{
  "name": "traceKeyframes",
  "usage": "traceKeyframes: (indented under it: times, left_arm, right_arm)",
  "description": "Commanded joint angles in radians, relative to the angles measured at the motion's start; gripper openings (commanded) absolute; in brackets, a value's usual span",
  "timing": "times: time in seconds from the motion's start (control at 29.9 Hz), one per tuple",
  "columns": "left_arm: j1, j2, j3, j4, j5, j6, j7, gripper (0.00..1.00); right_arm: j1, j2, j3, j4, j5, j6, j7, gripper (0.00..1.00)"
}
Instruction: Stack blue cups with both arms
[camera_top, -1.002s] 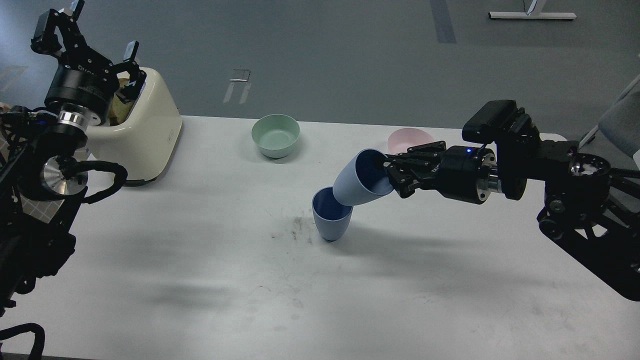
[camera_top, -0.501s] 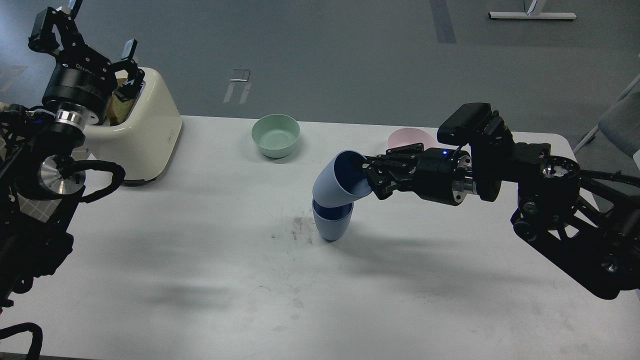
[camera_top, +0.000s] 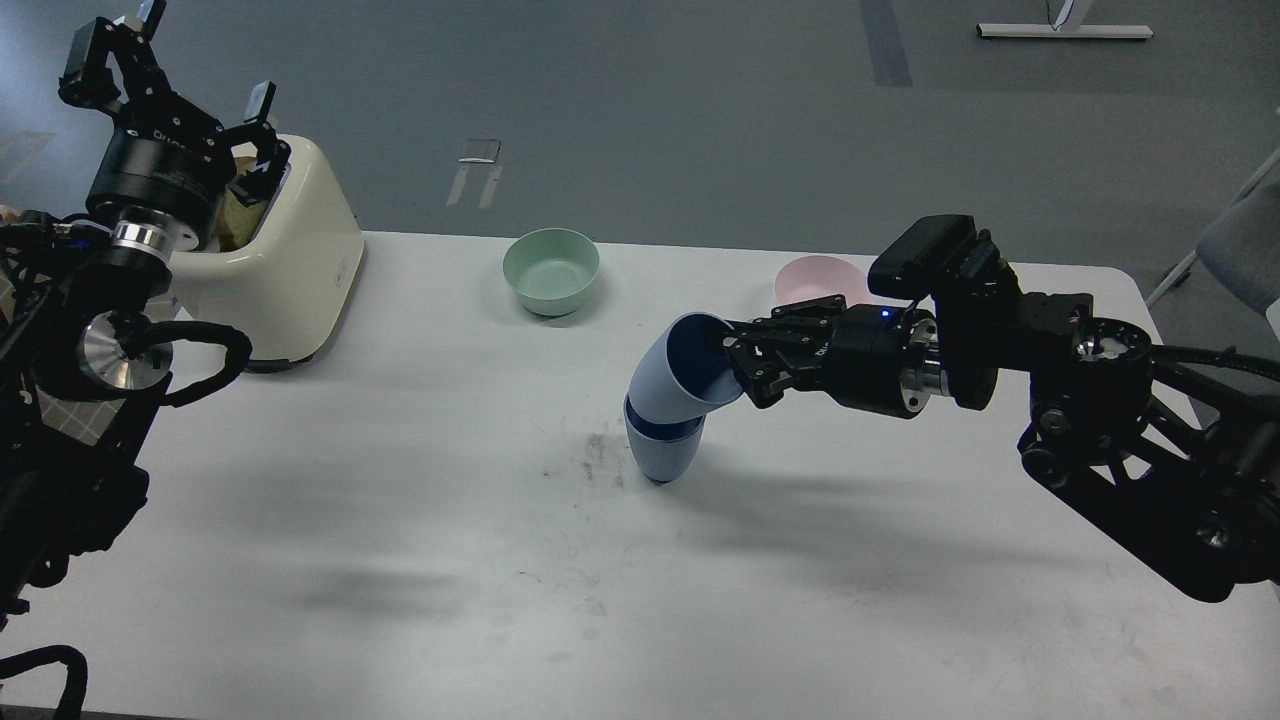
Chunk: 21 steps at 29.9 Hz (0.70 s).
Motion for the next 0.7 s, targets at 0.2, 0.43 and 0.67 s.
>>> traceKeyframes:
  times: [0.2,0.43,0.67]
  left_arm:
    - [0.002,0.002,0.0,0.0,0.0,0.0,0.0,0.97]
    - [0.0,0.003,0.0,0.002,0.0,0.0,0.0,0.98]
    - [0.0,0.003,-0.001,0.0,0.0,0.0,-0.002,0.97]
  right_arm:
    - [-0.005,0.003,0.0,0.0,0.0,0.0,-0.001,0.18]
    - [-0.003,0.003,0.0,0.002,0.002,0.0,-0.001,0.19]
    - [-0.003,0.012,0.01,0.005,0.002,0.0,-0.001,0.4]
